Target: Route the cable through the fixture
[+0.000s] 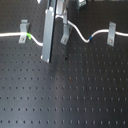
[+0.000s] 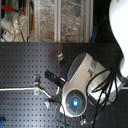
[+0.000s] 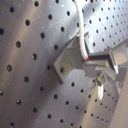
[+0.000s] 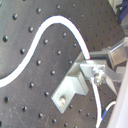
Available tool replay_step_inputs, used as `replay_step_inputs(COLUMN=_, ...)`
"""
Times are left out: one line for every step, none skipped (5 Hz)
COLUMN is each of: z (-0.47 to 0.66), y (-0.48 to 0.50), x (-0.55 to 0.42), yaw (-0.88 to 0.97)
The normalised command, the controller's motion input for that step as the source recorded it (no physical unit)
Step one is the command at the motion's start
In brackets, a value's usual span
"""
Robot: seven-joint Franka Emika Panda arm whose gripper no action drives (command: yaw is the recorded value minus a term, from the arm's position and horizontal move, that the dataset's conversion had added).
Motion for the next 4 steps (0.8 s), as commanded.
replay_step_inputs(z=-0.1, y=-0.039, x=-0.407, yaw=0.0)
replay_step_inputs(z=0.0, y=-0.063, x=-0.113, yaw=0.0)
replay_step_inputs(z=0.4, y=0.097, x=-0.216, yaw=0.07)
replay_step_inputs(z=0.07, y=0.094, x=-0.122, yaw=0.0)
